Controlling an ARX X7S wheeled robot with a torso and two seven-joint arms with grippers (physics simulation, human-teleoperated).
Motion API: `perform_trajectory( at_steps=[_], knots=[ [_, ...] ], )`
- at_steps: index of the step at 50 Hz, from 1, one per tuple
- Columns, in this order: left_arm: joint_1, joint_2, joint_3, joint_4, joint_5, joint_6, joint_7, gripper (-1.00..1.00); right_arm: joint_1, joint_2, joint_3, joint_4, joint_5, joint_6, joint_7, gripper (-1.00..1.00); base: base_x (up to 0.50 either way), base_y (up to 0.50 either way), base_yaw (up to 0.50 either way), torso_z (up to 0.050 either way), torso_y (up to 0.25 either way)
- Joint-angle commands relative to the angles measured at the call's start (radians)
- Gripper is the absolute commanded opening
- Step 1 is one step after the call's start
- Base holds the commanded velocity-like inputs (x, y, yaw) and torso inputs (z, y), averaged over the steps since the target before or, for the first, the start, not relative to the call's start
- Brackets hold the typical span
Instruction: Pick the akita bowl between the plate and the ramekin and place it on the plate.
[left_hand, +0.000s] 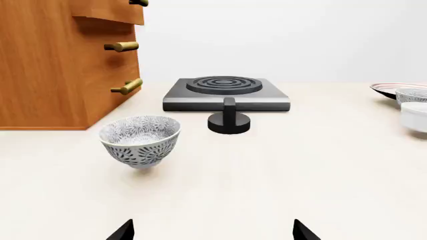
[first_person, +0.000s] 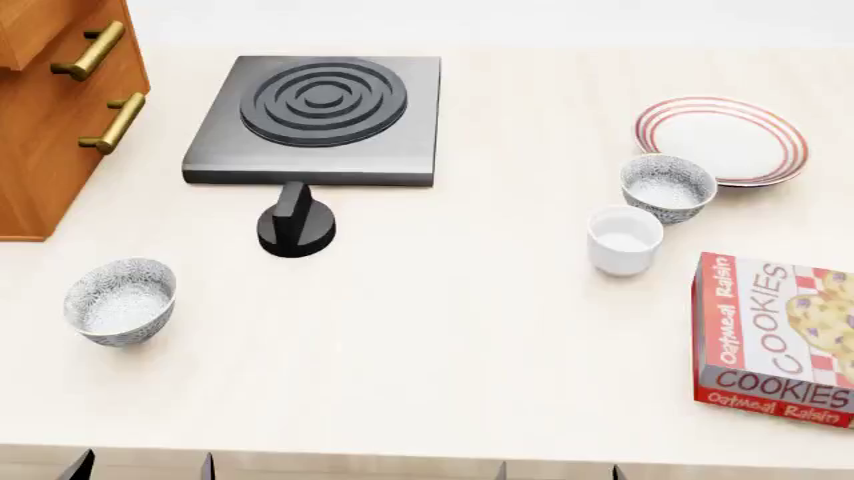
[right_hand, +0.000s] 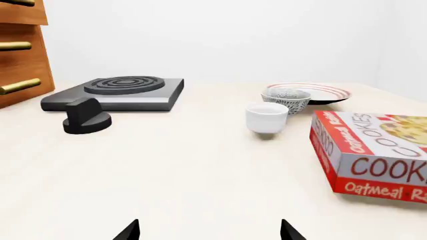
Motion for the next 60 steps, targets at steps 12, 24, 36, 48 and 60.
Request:
perform_trajectory(
  at_steps=[12, 24, 36, 48, 60],
  knots=[
    [-0.005, -0.042, 0.044, -0.026, -0.068, 0.016, -0.073, 1.00, 0.004, 0.045, -0.051, 0.002, 0.056, 0.002, 0.044, 1.00, 0.00, 0.00, 0.00, 0.000, 0.000],
    [-0.011, -0.013, 0.012, 0.016, -0.005, 0.012, -0.064, 1.00, 0.014, 0.016, -0.014, -0.021, 0.026, 0.023, 0.012, 1.00, 0.00, 0.00, 0.00, 0.000, 0.000],
    [-0.034, -0.052, 0.022, 0.201, -0.012, -0.115, -0.156, 1.00, -0.003, 0.061, -0.029, -0.190, 0.095, 0.059, 0.043, 1.00, 0.00, 0.00, 0.00, 0.000, 0.000],
    [-0.026, -0.091, 0.021, 0.481, -0.082, -0.251, -0.144, 1.00, -0.021, 0.114, -0.023, -0.490, 0.113, 0.123, 0.069, 1.00, 0.37, 0.00, 0.00, 0.000, 0.000],
    [-0.006, -0.116, 0.019, 0.523, -0.095, -0.214, -0.160, 1.00, -0.037, 0.143, -0.008, -0.589, 0.133, 0.132, 0.088, 1.00, 0.50, 0.00, 0.00, 0.000, 0.000]
  ],
)
